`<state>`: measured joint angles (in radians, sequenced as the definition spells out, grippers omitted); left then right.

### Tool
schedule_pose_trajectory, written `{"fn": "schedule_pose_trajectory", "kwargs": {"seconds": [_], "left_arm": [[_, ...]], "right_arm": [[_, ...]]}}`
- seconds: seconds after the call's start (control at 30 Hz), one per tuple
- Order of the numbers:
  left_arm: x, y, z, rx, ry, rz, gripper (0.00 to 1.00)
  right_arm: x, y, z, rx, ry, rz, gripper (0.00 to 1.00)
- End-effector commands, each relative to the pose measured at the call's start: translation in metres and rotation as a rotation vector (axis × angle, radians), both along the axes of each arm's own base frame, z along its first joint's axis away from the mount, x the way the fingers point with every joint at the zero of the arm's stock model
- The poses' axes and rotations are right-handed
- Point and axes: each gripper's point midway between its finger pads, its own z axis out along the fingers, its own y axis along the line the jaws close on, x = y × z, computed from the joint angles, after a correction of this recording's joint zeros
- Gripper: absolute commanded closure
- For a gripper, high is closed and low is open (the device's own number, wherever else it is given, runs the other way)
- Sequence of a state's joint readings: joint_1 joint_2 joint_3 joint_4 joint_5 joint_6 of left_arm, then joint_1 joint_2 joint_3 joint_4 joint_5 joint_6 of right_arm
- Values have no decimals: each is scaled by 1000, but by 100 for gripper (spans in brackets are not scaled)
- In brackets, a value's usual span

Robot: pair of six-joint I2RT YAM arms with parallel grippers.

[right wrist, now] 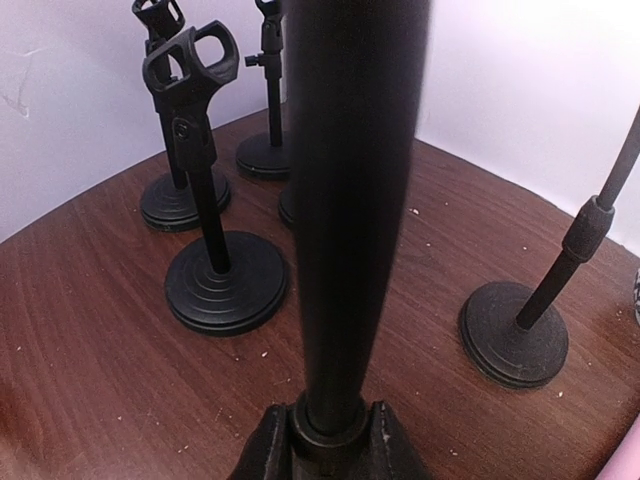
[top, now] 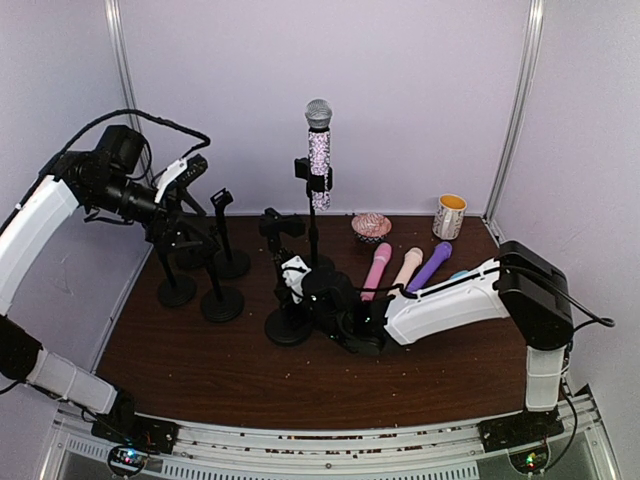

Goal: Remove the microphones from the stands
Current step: Pick up the microphone stand from the center of the board.

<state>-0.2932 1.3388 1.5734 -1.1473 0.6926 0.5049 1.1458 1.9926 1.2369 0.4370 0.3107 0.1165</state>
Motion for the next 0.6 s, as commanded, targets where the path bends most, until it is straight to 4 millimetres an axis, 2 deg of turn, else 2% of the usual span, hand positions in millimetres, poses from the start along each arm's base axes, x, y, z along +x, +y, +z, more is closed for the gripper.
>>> {"fn": "schedule_pose_trajectory", "kwargs": {"seconds": [0.0,0.07,0.13,0.23,0.4,0.57], "left_arm": [[-16,-11,-13,-94,60,-70,23],[-21,-16,-19,-92,96,-88,26],[-23,-21,-19,-89,107,-96,21],[-26,-28,-13,-106,51,-113,13],[-52,-45,-20,-108,53,-205,14],[-55,-51,-20,-129,69,-216,18]], "right_arm": [[-10,-1,99,194,-44,43,100],[-17,1,130,252,-30,79,100],[-24,1,159,315,-5,111,100],[-36,6,189,392,52,178,100],[-58,14,220,506,109,291,100],[-73,23,241,536,99,344,100]]}}
